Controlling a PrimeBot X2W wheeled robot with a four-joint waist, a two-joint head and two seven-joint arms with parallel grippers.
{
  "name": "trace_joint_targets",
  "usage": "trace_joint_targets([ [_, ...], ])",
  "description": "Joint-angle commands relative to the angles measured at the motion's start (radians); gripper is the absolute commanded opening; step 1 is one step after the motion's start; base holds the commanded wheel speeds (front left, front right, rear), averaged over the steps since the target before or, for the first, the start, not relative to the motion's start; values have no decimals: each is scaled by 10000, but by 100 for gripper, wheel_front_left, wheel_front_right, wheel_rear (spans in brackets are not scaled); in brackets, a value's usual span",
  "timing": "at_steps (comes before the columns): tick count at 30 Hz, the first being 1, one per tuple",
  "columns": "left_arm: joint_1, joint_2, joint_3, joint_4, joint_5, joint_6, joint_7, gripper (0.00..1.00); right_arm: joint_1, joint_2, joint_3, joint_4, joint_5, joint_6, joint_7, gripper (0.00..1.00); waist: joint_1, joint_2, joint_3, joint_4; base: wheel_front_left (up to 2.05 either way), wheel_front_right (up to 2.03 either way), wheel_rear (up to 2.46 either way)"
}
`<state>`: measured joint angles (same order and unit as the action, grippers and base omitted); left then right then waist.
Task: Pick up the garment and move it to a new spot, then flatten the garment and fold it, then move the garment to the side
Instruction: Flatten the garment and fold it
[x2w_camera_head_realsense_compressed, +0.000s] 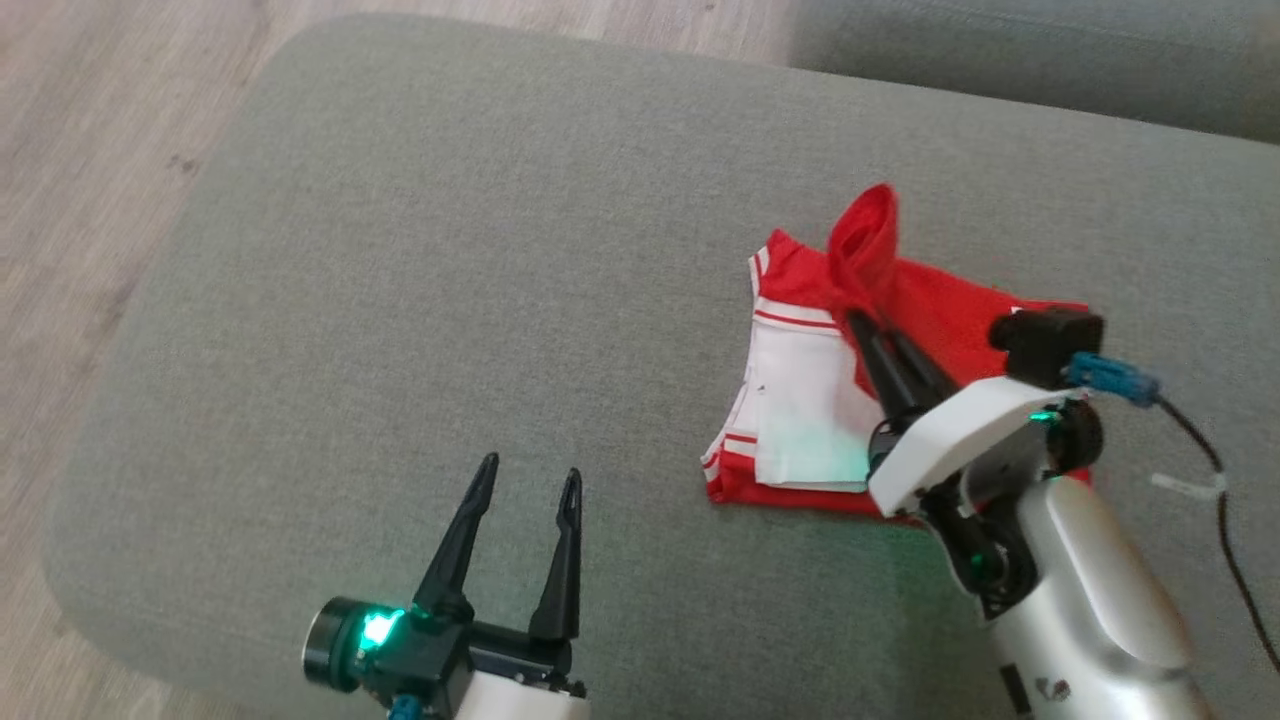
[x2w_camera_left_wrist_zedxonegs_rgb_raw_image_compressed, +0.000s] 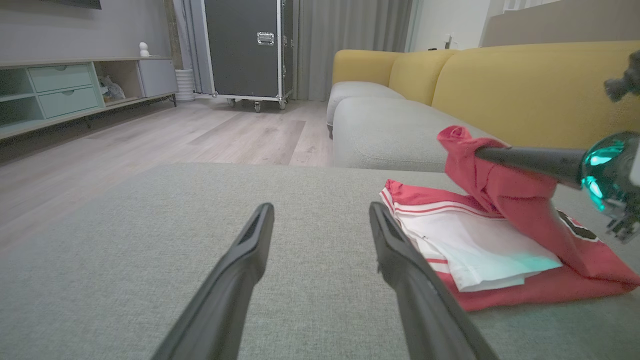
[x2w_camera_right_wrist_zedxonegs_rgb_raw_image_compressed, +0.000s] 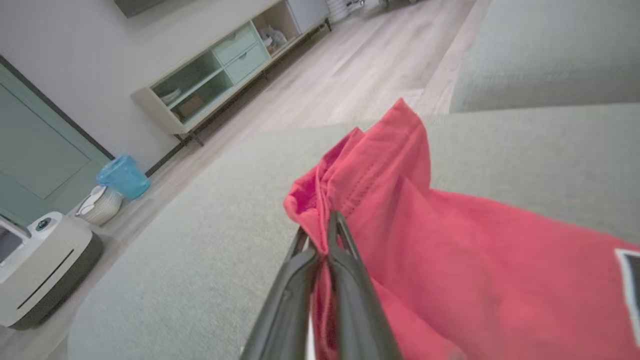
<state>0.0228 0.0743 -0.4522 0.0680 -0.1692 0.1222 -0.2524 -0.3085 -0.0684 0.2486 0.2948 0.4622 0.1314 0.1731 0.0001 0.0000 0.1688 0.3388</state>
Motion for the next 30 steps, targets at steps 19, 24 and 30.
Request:
trace_joint_targets([
  [19, -416, -226, 533, -163, 170, 20, -93, 100, -1554, 180, 2661, 1551, 2211, -7, -2191, 100, -1, 0, -2, -173, 0, 0, 0],
  [24, -301, -230, 776, -204, 213, 6, -93, 100, -1607, 132, 2380, 1265, 1727, -7, -3006, 100, -1, 0, -357, -901, 0, 0, 0],
  [30, -71, -231, 1236, -262, 106, 6, -93, 100, -962, -762, 1618, 517, 1346, -7, -3884, 100, -1, 0, -868, -1854, 0, 0, 0],
])
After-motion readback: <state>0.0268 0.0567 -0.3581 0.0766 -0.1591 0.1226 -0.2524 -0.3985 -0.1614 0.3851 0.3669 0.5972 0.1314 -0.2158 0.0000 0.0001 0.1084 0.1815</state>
